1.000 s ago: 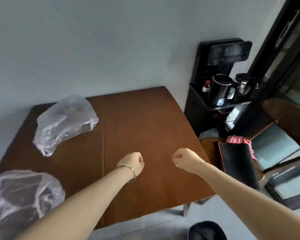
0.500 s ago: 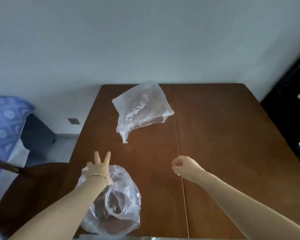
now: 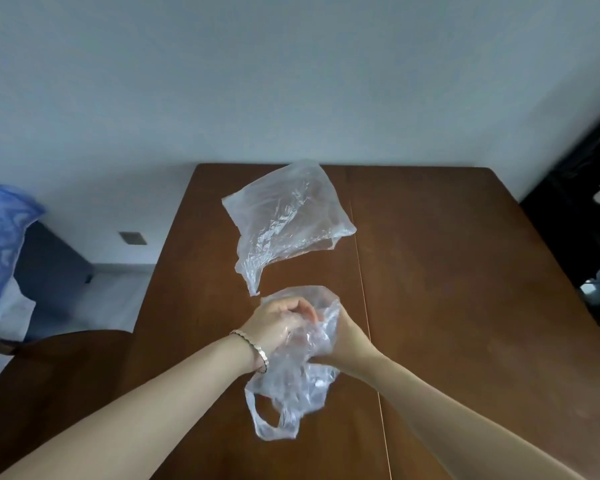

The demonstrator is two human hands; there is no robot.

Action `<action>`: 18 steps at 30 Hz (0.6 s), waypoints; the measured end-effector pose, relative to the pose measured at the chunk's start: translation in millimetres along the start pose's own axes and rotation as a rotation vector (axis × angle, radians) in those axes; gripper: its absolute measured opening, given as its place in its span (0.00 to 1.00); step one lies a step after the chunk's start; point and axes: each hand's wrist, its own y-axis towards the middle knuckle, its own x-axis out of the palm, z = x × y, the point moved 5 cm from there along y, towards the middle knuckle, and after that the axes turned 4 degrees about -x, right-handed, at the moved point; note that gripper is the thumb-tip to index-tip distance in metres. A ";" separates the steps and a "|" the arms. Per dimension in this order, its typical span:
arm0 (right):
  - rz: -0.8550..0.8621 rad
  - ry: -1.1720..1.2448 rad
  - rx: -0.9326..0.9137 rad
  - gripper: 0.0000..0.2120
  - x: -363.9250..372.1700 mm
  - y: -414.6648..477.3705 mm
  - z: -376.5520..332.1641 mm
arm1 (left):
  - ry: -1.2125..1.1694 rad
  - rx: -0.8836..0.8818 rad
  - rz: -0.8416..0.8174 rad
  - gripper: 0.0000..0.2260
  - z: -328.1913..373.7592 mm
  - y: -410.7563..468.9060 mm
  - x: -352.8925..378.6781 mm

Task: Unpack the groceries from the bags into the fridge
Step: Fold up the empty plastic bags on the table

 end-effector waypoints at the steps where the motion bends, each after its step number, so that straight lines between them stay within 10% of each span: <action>1: 0.033 -0.069 -0.040 0.19 -8.0 -1.7 -6.7 | 0.026 0.036 -0.044 0.22 9.6 -2.2 6.0; 2: 0.047 -0.080 -0.056 0.07 -16.6 -4.4 -11.6 | 0.069 0.067 -0.070 0.22 15.0 -2.6 9.0; 7: 0.354 0.747 0.156 0.13 -68.5 -13.3 6.2 | 0.466 0.152 -0.047 0.14 23.4 12.3 2.4; 10: 0.202 1.031 0.226 0.10 -84.1 -14.0 -4.3 | 0.602 0.218 -0.095 0.12 22.2 23.1 13.7; 14: -0.096 0.875 0.089 0.20 -86.3 -12.2 -33.6 | 0.393 0.222 -0.220 0.17 42.4 32.2 36.4; 18: 0.260 0.464 0.163 0.13 -109.4 5.6 -19.5 | 0.497 0.310 -0.125 0.12 60.6 56.5 24.7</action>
